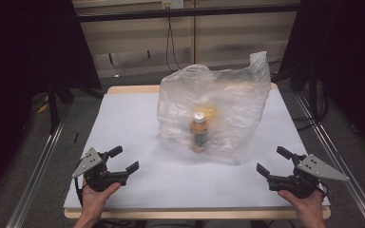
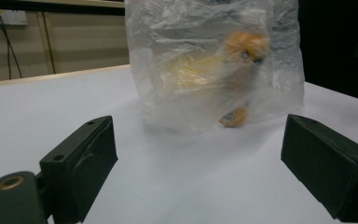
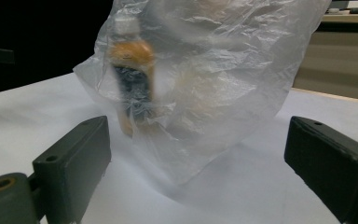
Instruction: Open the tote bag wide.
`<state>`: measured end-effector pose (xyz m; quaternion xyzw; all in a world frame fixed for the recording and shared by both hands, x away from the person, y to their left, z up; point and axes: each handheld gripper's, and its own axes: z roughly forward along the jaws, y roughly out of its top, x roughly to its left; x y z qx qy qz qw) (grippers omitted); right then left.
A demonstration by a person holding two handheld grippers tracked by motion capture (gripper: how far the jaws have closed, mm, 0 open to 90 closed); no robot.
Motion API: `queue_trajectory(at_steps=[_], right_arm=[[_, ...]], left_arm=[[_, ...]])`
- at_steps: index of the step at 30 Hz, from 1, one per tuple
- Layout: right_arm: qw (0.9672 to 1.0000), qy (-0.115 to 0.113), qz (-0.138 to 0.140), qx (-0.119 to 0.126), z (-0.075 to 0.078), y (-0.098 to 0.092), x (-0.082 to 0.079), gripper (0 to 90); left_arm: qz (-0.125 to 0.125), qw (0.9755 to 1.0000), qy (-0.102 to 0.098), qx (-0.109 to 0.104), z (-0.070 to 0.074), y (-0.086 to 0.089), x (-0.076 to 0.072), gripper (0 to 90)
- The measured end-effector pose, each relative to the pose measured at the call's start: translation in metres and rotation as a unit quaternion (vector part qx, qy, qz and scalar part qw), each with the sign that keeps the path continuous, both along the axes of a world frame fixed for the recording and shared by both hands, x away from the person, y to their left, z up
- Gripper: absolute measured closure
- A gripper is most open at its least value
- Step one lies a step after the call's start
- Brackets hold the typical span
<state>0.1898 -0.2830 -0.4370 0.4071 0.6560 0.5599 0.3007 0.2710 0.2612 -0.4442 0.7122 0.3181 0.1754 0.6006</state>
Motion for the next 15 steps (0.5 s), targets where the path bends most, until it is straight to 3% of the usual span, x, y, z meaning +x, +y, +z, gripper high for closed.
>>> queue_trajectory(at_steps=[9, 10, 13, 14, 15], right_arm=[[1.0000, 0.003, 0.002, -0.005, -0.0007, 0.0000, 0.0013, 4.2], [1.0000, 0.008, 0.002, 0.000, -0.0011, 0.0009, 0.0020, 3.6], [0.9999, 0.014, -0.004, 0.002, -0.0013, 0.0016, 0.0026, 4.0], [0.9999, 0.014, 0.000, -0.001, -0.0017, 0.0011, 0.0038, 6.1], [0.9998, 0.021, 0.003, 0.003, -0.0018, 0.0010, 0.0049, 12.1]], left_arm=[[0.004, 1.0000, -0.001, 0.002, 0.0009, -0.0001, -0.0003, 10.6], [0.002, 0.9999, 0.000, 0.013, 0.0010, 0.0014, 0.0005, 10.9], [-0.005, 1.0000, 0.003, 0.006, 0.0005, 0.0007, 0.0014, 13.4], [-0.003, 0.9999, 0.008, 0.007, 0.0005, 0.0000, 0.0011, 16.4], [-0.018, 0.9997, 0.014, 0.012, 0.0002, 0.0001, 0.0024, 21.4]])
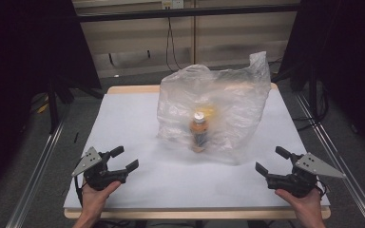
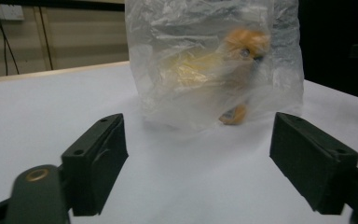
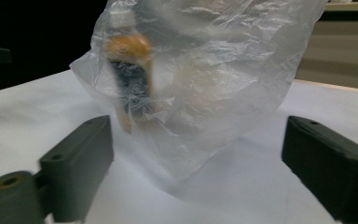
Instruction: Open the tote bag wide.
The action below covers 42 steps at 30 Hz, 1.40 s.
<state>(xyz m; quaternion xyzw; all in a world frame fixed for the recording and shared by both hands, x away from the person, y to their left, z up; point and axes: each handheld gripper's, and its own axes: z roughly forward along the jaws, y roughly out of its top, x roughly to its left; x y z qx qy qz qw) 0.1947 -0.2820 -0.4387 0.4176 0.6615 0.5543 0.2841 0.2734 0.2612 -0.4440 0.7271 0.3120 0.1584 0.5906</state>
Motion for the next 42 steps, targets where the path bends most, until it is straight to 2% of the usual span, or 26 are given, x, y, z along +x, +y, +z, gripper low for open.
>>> queue_trajectory(at_steps=[1, 2, 3, 4, 5, 6, 7, 8, 9, 10, 11, 12, 13, 14, 15, 16, 17, 20, 21, 26, 30, 32, 36, 37, 39, 42], right_arm=[[1.0000, 0.000, 0.000, 0.000, 0.000, 0.000, 0.000, 12.1], [1.0000, 0.001, 0.004, 0.002, 0.000, 0.000, 0.001, 16.2], [0.9997, 0.009, 0.020, 0.011, 0.000, -0.001, 0.002, 25.6], [0.9997, 0.009, 0.020, 0.011, 0.000, -0.001, 0.002, 25.6], [0.9994, 0.009, 0.028, 0.016, 0.001, -0.001, 0.003, 36.2], [0.9993, 0.007, 0.035, 0.014, 0.001, -0.001, 0.003, 41.8], [0.9993, 0.007, 0.035, 0.014, 0.001, -0.001, 0.003, 41.8], [0.9990, 0.006, 0.043, 0.013, 0.002, -0.002, 0.003, 45.4], [0.9988, 0.005, 0.047, 0.013, 0.002, -0.002, 0.004, 52.8], [0.9988, 0.005, 0.047, 0.013, 0.002, -0.002, 0.004, 52.8], [0.9982, 0.004, 0.058, 0.016, 0.003, -0.002, 0.005, 59.7], [0.9982, 0.004, 0.058, 0.016, 0.003, -0.002, 0.005, 59.7], [0.9976, 0.006, 0.068, 0.013, 0.003, -0.001, 0.006, 66.8], [0.9976, 0.006, 0.068, 0.013, 0.003, -0.001, 0.006, 66.8], [0.9971, 0.008, 0.075, 0.010, 0.003, -0.001, 0.006, 70.0], [0.9966, 0.009, 0.082, 0.012, 0.004, 0.000, 0.006, 75.4], [0.9961, 0.011, 0.088, 0.006, 0.004, 0.000, 0.006, 78.2], [0.9954, 0.016, 0.094, 0.010, 0.006, 0.001, 0.006, 82.4], [0.9941, 0.022, 0.106, 0.010, 0.008, 0.002, 0.008, 87.0], [0.9917, 0.035, 0.123, 0.014, 0.012, 0.004, 0.014, 90.0], [0.9914, 0.042, 0.123, 0.017, 0.015, 0.004, 0.018, 90.0], [0.9901, 0.065, 0.121, 0.027, 0.017, 0.005, 0.020, 90.0], [0.9894, 0.068, 0.125, 0.031, 0.020, 0.005, 0.024, 90.0], [0.9892, 0.069, 0.126, 0.028, 0.021, 0.006, 0.025, 90.0], [0.9890, 0.066, 0.130, 0.021, 0.024, 0.008, 0.028, 90.0], [0.9879, 0.069, 0.137, 0.022, 0.026, 0.011, 0.031, 90.0]], left_arm=[[0.000, 1.0000, 0.000, 0.000, 0.000, 0.000, 0.000, 26.8], [-0.015, 0.9997, 0.013, -0.014, -0.001, 0.000, 0.001, 26.8], [-0.020, 0.9992, 0.029, -0.017, -0.002, 0.001, 0.003, 32.4], [-0.020, 0.9992, 0.029, -0.017, -0.002, 0.001, 0.003, 37.2], [-0.022, 0.9994, 0.027, -0.008, -0.002, 0.001, 0.003, 40.9], [-0.022, 0.9994, 0.026, -0.004, 0.000, 0.000, 0.000, 44.0], [-0.022, 0.9994, 0.026, -0.004, 0.000, 0.000, 0.000, 48.7], [-0.035, 0.9988, 0.033, -0.012, 0.000, 0.000, 0.000, 48.7], [-0.041, 0.9985, 0.037, -0.001, 0.002, -0.001, -0.001, 56.0], [-0.041, 0.9985, 0.037, -0.001, 0.002, -0.001, -0.001, 59.5], [-0.041, 0.9983, 0.040, 0.006, 0.003, -0.003, -0.002, 63.6], [-0.041, 0.9983, 0.040, 0.006, 0.003, -0.003, -0.002, 66.6], [-0.057, 0.9976, 0.039, 0.009, 0.005, -0.005, -0.001, 69.6], [-0.057, 0.9976, 0.039, 0.009, 0.005, -0.005, -0.001, 72.7], [-0.060, 0.9974, 0.039, 0.013, 0.006, -0.006, -0.002, 72.7], [-0.062, 0.9972, 0.040, 0.012, 0.006, -0.007, -0.002, 77.4], [-0.069, 0.9967, 0.038, 0.019, 0.007, -0.009, -0.003, 79.3], [-0.083, 0.9956, 0.041, 0.017, 0.007, -0.011, -0.003, 83.2], [-0.090, 0.9949, 0.041, 0.019, 0.009, -0.014, -0.004, 86.3], [-0.101, 0.9940, 0.034, 0.026, 0.014, -0.019, -0.003, 90.0], [-0.108, 0.9932, 0.035, 0.026, 0.016, -0.023, -0.001, 90.0], [-0.111, 0.9929, 0.034, 0.027, 0.016, -0.025, 0.001, 90.0], [-0.115, 0.9922, 0.039, 0.029, 0.016, -0.029, 0.005, 90.0], [-0.116, 0.9920, 0.046, 0.018, 0.015, -0.030, 0.007, 89.9], [-0.116, 0.9917, 0.045, 0.034, 0.016, -0.034, 0.010, 89.9], [-0.119, 0.9909, 0.048, 0.040, 0.016, -0.038, 0.012, 89.7]])
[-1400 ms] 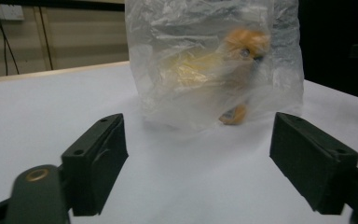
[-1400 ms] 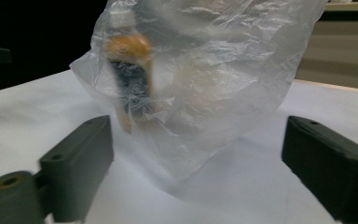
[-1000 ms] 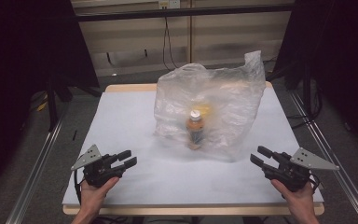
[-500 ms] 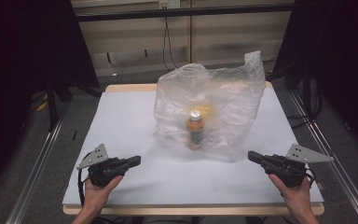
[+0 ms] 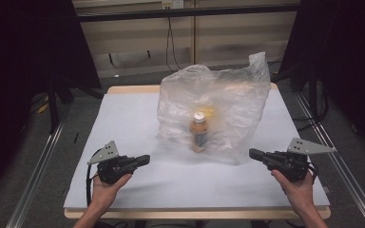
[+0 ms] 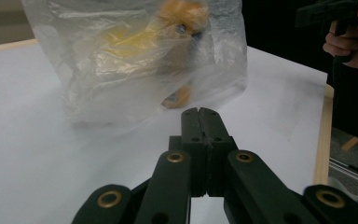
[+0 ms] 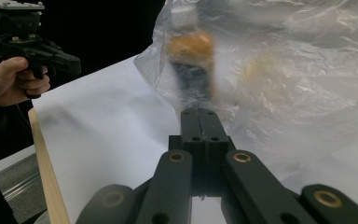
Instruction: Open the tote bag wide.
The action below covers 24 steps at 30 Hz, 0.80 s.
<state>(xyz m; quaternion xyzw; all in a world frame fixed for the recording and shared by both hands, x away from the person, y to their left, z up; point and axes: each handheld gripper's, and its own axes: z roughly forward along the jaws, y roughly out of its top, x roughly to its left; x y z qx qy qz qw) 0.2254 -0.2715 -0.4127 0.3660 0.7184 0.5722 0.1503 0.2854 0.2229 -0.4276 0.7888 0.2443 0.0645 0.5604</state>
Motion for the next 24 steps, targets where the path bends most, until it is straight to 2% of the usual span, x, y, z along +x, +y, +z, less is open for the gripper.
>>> queue_trajectory(at_steps=[3, 10, 21, 24], right_arm=[[0.9999, -0.003, 0.010, -0.009, 0.004, 0.006, 0.007, 90.0], [0.9994, -0.016, 0.031, -0.001, 0.014, 0.014, 0.022, 90.0], [0.9990, -0.019, 0.041, 0.009, 0.027, 0.020, 0.043, 90.0], [0.9988, -0.021, 0.044, 0.006, 0.033, 0.021, 0.048, 90.0]], left_arm=[[-0.009, 0.9999, -0.007, 0.005, 0.003, -0.007, 0.002, 89.6], [-0.021, 0.9997, -0.012, 0.008, 0.011, -0.021, 0.015, 89.6], [-0.015, 0.9997, -0.015, -0.007, 0.020, -0.028, 0.033, 90.0], [-0.013, 0.9996, -0.025, -0.004, 0.025, -0.030, 0.038, 90.0]])
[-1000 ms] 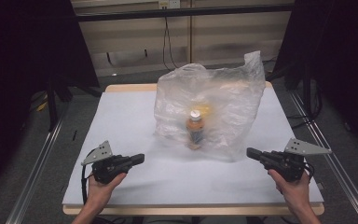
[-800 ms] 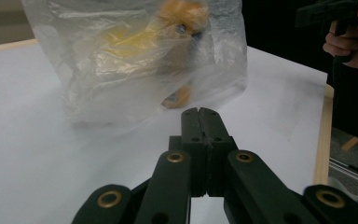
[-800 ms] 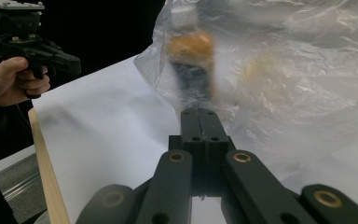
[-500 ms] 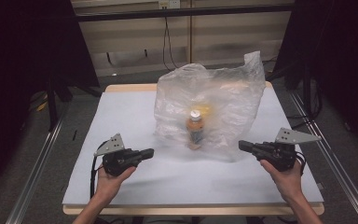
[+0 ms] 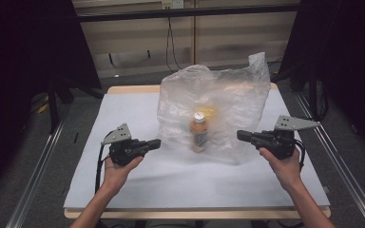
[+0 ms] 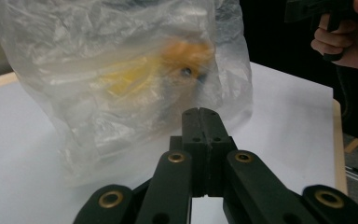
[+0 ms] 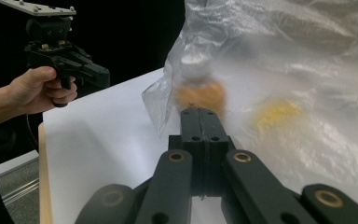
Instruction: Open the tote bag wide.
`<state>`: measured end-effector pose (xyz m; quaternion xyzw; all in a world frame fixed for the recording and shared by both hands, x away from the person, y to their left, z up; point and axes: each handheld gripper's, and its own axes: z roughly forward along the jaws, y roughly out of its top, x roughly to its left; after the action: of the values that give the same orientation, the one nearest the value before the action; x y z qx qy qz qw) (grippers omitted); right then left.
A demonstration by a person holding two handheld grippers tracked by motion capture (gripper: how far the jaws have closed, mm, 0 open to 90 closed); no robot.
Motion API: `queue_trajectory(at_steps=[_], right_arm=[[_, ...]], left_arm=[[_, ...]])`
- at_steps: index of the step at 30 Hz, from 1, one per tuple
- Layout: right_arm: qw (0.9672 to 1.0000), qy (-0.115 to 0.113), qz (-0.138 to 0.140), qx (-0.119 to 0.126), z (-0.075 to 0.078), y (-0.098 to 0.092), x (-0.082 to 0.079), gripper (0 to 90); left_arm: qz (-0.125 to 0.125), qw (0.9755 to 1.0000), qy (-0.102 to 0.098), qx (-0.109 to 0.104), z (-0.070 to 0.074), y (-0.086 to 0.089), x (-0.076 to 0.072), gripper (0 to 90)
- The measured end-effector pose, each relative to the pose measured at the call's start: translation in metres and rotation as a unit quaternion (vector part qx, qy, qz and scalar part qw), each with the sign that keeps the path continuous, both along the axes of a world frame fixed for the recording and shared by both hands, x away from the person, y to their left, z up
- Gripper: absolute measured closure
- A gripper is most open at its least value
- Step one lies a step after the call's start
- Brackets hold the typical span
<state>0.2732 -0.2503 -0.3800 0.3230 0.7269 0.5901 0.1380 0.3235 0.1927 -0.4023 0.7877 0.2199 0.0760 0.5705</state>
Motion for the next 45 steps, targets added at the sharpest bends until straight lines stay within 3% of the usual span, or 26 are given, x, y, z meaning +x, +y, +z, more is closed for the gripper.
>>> queue_trajectory(at_steps=[11, 20, 25, 32, 40, 45], right_arm=[[0.9998, -0.018, -0.008, 0.010, 0.022, -0.001, 0.022, 90.0], [0.9997, -0.021, -0.008, -0.004, 0.044, 0.006, 0.047, 90.0], [0.9997, -0.023, -0.002, 0.001, 0.054, 0.012, 0.062, 90.0], [0.9996, -0.023, -0.017, -0.008, 0.067, 0.019, 0.080, 90.0], [0.9995, -0.023, -0.013, -0.015, 0.092, 0.028, 0.113, 90.0], [0.9993, -0.025, -0.018, -0.019, 0.100, 0.028, 0.126, 90.0]], left_arm=[[0.003, 0.9997, -0.010, -0.024, 0.024, -0.016, 0.023, 90.0], [0.003, 0.9987, -0.024, -0.044, 0.054, -0.032, 0.047, 90.0], [0.002, 0.9985, -0.032, -0.044, 0.067, -0.039, 0.054, 90.0], [0.002, 0.9983, -0.040, -0.043, 0.081, -0.047, 0.067, 90.0], [-0.008, 0.9975, -0.054, -0.045, 0.108, -0.059, 0.086, 90.0], [-0.008, 0.9966, -0.053, -0.062, 0.120, -0.069, 0.100, 90.0]])
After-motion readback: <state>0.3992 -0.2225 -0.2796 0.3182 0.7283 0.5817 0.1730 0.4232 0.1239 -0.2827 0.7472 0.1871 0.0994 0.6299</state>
